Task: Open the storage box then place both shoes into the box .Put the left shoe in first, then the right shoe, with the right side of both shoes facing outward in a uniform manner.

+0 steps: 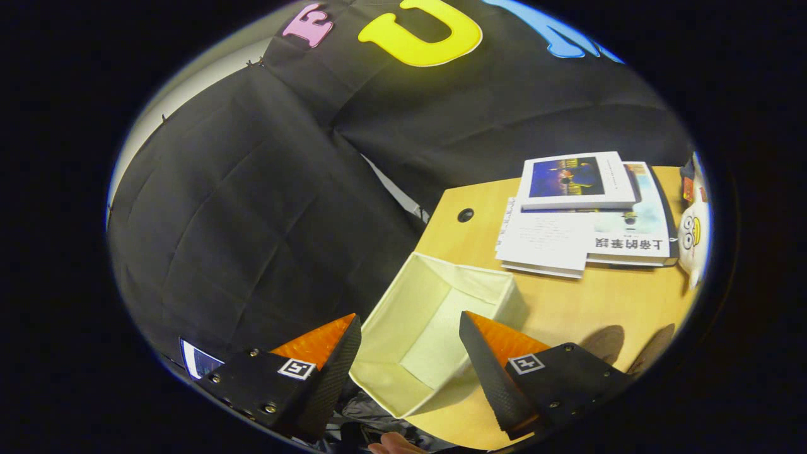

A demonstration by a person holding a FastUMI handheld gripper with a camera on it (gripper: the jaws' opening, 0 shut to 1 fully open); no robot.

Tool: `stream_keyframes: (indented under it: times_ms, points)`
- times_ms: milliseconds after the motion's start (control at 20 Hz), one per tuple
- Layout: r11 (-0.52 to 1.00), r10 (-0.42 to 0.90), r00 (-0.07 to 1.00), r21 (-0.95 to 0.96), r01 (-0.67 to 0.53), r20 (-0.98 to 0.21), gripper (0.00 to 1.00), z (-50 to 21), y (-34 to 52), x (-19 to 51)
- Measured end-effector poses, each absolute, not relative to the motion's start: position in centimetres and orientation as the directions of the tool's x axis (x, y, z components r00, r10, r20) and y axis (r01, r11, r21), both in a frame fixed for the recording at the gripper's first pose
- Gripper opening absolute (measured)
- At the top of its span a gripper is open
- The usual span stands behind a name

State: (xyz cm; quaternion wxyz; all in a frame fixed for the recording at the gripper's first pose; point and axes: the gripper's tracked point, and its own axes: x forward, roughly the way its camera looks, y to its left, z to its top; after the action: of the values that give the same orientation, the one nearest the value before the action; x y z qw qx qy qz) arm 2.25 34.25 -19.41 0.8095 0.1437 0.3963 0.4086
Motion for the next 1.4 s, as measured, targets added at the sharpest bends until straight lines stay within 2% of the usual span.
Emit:
stream_keyframes:
  times_ms: [450,750,1200,1350,1400]
  points:
    - [0.719,0.695,0.436,0.546,-0.430,-0.572,0.96,-24.3,24.7,1.9]
    - [0.809,0.587,0.470,0.461,-0.364,-0.659,0.96,-28.9,19.9,2.0]
    - [0.905,0.388,0.403,0.260,-0.337,-0.829,0.94,-37.8,15.2,-1.4]
    - [0.940,0.283,0.403,0.168,-0.298,-0.870,0.89,-40.7,13.9,-1.0]
    - [0.945,0.263,0.403,0.149,-0.290,-0.877,0.78,-41.5,13.9,-0.5]
